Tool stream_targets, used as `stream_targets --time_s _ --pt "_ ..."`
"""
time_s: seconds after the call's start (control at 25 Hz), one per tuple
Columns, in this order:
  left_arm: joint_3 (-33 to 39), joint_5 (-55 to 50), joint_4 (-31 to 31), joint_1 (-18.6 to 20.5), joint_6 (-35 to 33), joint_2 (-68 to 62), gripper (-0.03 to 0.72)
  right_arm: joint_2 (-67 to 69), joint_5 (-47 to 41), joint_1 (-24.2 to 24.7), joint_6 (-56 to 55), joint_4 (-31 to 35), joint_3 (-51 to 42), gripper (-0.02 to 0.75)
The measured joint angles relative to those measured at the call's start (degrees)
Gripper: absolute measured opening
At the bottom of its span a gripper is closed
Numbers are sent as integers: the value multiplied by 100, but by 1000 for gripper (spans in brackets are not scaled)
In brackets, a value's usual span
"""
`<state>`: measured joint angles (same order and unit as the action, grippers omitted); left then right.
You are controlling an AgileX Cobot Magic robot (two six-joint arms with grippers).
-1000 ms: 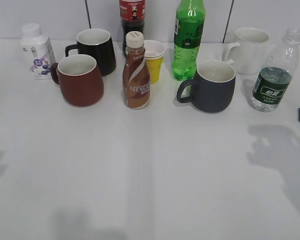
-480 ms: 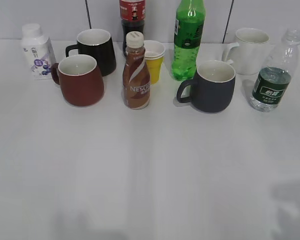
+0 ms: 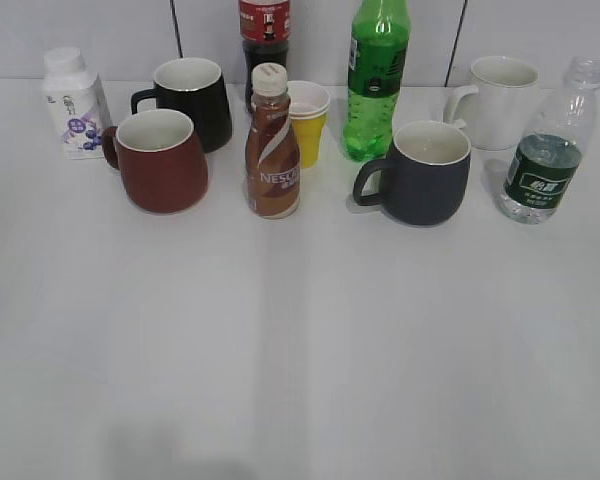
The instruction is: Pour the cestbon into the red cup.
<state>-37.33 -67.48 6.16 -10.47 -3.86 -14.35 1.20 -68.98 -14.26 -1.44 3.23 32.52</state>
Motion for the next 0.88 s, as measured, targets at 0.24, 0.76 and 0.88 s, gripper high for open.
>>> stream_targets --time_s 0.24,0.76,0.88 --pt "643 603 -12 0 0 5 276 -13 716 0 0 -32 -283 588" --pt "676 626 -221 0 0 22 241 -13 907 0 -59 -87 -361 587" --pt "676 626 -221 0 0 22 239 -13 914 0 -59 -87 -361 587"
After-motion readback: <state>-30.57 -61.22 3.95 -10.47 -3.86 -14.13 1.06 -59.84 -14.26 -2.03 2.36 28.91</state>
